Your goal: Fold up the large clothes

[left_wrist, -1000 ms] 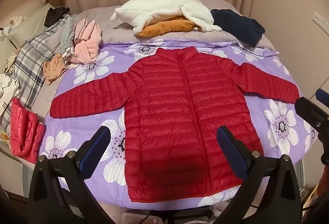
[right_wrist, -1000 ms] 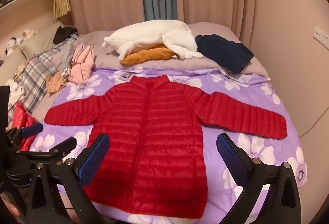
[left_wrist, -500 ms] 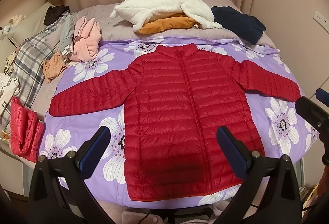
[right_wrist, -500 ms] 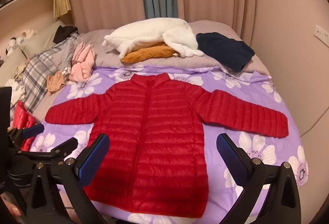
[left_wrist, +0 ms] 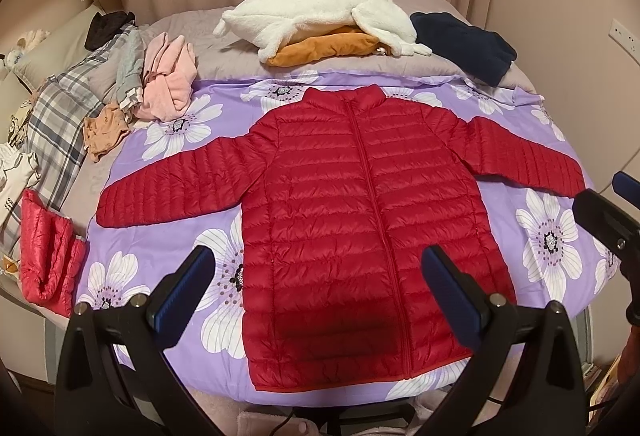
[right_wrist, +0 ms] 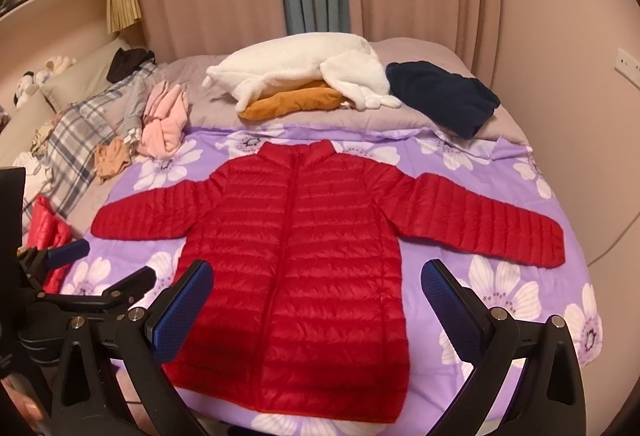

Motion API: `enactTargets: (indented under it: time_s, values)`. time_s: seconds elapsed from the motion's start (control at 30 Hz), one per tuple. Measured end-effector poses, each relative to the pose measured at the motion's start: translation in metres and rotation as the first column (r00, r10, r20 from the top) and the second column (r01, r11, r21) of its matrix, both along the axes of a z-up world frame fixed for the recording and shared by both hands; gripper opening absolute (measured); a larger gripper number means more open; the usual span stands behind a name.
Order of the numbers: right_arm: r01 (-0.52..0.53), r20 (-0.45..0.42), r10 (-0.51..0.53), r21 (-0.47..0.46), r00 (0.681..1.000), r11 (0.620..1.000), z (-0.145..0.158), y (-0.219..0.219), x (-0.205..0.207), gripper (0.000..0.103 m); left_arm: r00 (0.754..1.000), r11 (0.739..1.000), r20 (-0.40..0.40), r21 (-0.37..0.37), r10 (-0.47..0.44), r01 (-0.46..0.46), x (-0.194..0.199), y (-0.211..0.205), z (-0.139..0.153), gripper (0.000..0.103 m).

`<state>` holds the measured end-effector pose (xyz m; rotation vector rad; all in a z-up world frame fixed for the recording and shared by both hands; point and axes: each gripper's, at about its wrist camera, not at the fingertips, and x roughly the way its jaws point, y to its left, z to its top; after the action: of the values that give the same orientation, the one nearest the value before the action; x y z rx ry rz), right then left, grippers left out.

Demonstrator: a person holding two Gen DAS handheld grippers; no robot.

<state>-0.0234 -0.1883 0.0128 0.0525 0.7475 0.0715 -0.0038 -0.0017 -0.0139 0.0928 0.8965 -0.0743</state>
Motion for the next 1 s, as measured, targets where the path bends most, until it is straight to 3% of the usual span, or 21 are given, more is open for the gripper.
enactTargets:
  time_s: [1.0]
  values:
    - [-0.002,-0.003,0.002,0.002,1.0,1.0,-0.003,-0.0005,-0.0002,0.102,1.0,1.0,-0.001,0.008,-0.007,0.007,-0.0007,-0.0033,-0.0008,0.103]
